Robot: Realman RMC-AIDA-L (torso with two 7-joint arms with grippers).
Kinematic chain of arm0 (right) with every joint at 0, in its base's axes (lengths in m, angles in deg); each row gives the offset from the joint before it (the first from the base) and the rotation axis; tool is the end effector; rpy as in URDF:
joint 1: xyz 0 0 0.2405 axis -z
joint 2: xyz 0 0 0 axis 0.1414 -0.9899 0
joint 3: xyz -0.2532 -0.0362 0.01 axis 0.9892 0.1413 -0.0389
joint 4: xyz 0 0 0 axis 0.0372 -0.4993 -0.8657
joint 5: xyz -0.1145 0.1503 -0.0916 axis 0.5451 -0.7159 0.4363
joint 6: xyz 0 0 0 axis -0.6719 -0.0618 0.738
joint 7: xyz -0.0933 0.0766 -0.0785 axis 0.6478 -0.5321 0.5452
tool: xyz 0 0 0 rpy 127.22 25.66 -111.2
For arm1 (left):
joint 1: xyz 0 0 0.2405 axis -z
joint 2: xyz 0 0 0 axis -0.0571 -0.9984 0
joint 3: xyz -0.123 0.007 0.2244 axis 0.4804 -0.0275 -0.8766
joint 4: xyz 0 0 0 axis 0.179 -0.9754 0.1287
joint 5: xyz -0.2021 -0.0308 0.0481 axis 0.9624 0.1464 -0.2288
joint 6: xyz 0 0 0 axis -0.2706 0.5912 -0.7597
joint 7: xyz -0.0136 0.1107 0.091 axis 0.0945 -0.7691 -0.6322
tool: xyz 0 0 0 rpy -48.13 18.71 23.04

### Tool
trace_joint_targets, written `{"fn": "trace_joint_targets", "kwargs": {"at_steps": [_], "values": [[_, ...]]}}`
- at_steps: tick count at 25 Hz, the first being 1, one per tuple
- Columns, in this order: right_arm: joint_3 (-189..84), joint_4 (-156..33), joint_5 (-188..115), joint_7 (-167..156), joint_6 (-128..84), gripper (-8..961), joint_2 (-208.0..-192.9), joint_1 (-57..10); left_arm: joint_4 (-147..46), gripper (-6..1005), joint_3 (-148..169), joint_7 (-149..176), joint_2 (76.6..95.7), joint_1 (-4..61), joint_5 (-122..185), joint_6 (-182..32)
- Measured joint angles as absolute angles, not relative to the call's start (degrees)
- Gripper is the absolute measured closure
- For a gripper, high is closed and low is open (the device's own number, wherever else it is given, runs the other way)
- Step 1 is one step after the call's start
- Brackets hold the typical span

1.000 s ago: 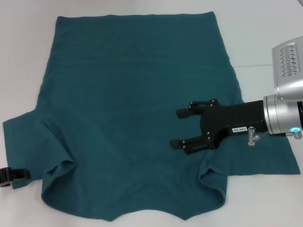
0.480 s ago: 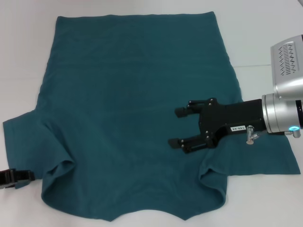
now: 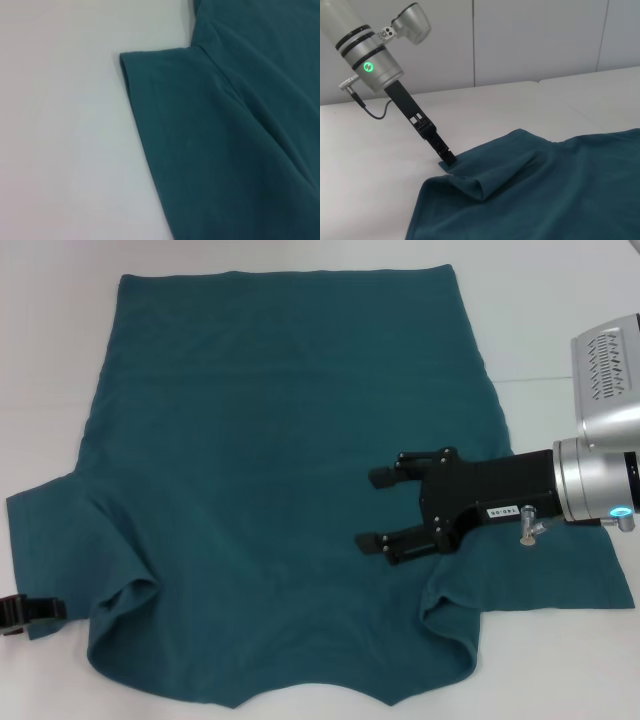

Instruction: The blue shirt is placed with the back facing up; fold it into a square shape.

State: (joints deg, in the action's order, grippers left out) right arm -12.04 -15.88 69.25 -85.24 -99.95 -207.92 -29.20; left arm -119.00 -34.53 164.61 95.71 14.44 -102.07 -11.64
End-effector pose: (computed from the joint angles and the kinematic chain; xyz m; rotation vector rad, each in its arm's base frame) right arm 0.2026 0.3705 0.0016 -2.8537 0.2541 0.4323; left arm -0.3287 0.3199 0.0455 -1.8473 -1.6764 -0.1118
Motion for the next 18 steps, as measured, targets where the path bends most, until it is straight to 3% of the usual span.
{"fn": "trace_joint_targets", "kwargs": {"at_steps": [18], "values": [[-11.95,-15.88,69.13,-85.23,-100.11,37,-207.92,-29.14,-118.58,369,-36.83,164.64,95.87,14.41,-102.04,-12.44]]}}
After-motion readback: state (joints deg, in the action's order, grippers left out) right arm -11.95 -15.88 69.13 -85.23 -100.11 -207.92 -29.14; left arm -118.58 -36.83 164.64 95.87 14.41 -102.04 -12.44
